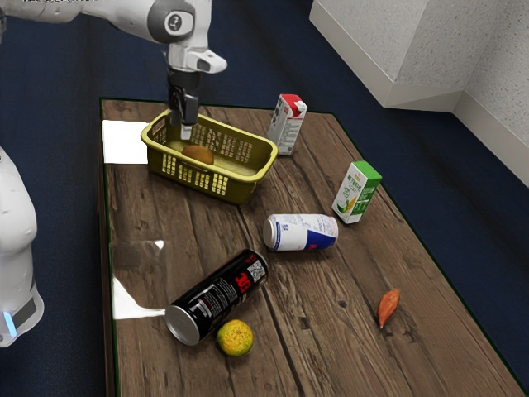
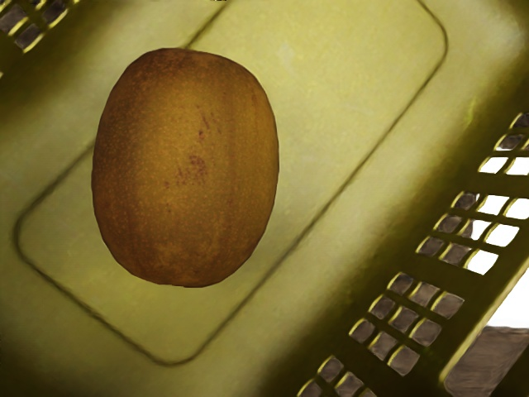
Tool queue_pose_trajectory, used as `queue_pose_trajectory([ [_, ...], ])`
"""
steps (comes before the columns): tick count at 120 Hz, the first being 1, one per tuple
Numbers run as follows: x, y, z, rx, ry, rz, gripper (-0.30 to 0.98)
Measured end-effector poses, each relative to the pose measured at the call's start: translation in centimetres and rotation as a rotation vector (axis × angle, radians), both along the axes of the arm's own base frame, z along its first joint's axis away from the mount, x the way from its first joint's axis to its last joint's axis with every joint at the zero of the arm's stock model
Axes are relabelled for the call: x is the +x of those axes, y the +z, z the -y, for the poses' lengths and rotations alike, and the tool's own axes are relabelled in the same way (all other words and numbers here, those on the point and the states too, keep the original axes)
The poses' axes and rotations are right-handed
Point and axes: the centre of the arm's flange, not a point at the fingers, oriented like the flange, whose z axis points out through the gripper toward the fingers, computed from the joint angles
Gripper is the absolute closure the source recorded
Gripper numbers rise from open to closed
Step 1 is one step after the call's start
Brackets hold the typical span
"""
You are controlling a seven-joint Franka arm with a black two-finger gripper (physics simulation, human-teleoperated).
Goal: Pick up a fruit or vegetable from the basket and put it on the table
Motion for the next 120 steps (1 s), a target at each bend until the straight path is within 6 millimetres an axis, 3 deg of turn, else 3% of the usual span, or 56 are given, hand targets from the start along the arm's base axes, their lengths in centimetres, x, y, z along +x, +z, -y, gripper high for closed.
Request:
queue_pose_trajectory([
  [17, 2.9, -1.6, -1.1, 0.017, -0.123, 0.017, 0.0],
  [34, 4.3, -2.0, -0.8, -0.022, -0.164, 0.077, 0.0],
  [91, 6.1, -4.9, -0.6, -0.111, -0.014, 0.057, 0.0],
  [101, 6.5, -6.3, -1.0, -0.148, 0.061, 0.04, -0.17],
  [109, 6.1, -5.5, -1.3, -0.161, 0.117, 0.061, 0.0],
  [120, 5.5, -4.6, -1.6, -0.167, 0.178, 0.078, 0.0],
])
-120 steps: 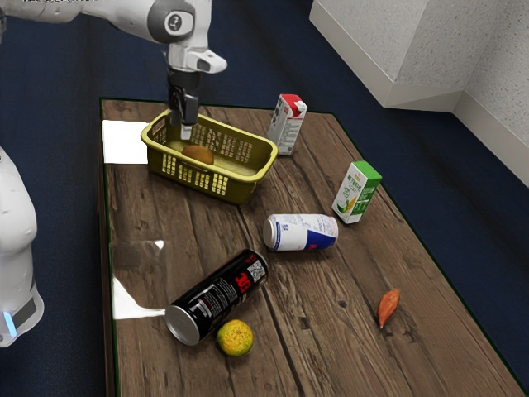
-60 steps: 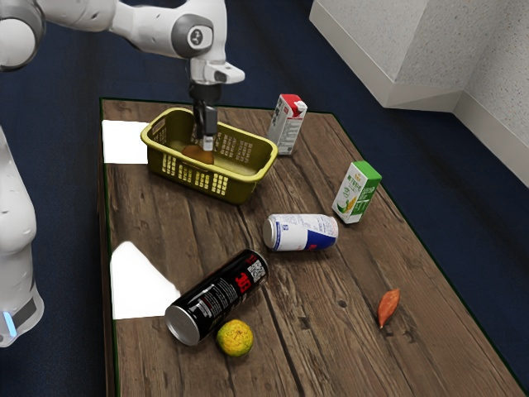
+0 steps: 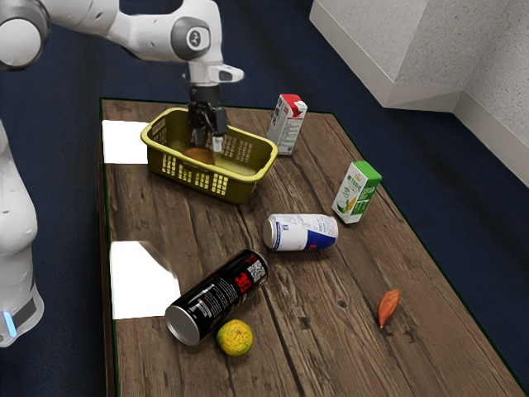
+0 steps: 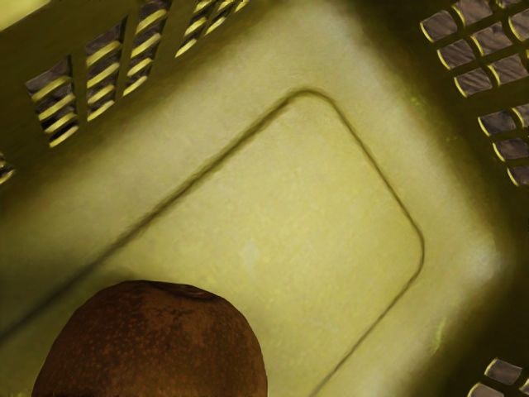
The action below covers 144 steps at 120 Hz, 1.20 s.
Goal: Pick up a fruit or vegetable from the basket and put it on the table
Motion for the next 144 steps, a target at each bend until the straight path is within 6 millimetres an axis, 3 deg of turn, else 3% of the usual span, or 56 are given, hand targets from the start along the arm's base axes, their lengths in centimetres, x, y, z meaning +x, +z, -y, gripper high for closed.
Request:
queue_pose_trajectory([
  [14, -0.2, -0.3, 0.1, -0.012, 0.05, -0.017, 0.0],
  [31, -2.6, -1.1, -0.4, -0.036, 0.132, -0.039, 0.0],
  [46, -3.0, -1.7, -0.8, -0.045, 0.18, -0.059, 0.0],
  [104, -0.8, -4.8, -0.4, -0.05, 0.258, -0.11, 0.0],
  [124, -0.4, -5.0, -0.3, -0.055, 0.278, -0.107, 0.19],
  [144, 0.2, -5.7, 0.0, -0.056, 0.288, -0.116, 0.24],
])
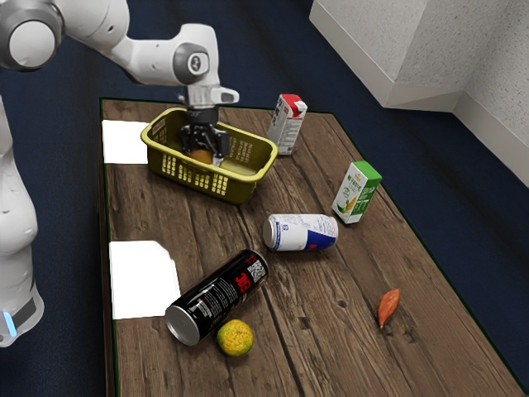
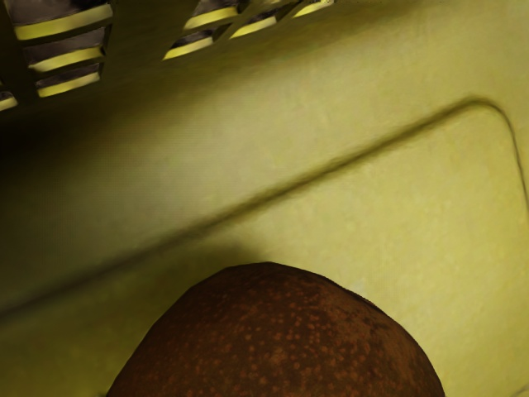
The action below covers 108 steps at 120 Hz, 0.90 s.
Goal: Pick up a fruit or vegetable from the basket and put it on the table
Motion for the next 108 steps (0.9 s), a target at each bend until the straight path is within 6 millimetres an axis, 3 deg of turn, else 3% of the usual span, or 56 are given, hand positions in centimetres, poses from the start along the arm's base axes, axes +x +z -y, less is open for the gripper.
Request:
queue_pose_trajectory([
  [28, 0.3, 2.0, 0.2, 0.029, 0.025, 0.036, 0.39],
  [41, 1.0, 7.3, 0.9, 0.073, 0.016, 0.133, 0.37],
  [52, 2.9, 13.7, 3.8, 0.116, -0.041, 0.25, 0.34],
  [60, 5.2, 18.6, 8.8, 0.137, -0.133, 0.34, 0.33],
  [76, 9.8, 23.7, 24.8, 0.113, -0.39, 0.431, 0.33],
  [93, 13.1, 24.2, 38.0, 0.074, -0.546, 0.437, 0.36],
  [108, 12.9, 23.5, 46.9, 0.041, -0.63, 0.417, 0.34],
])
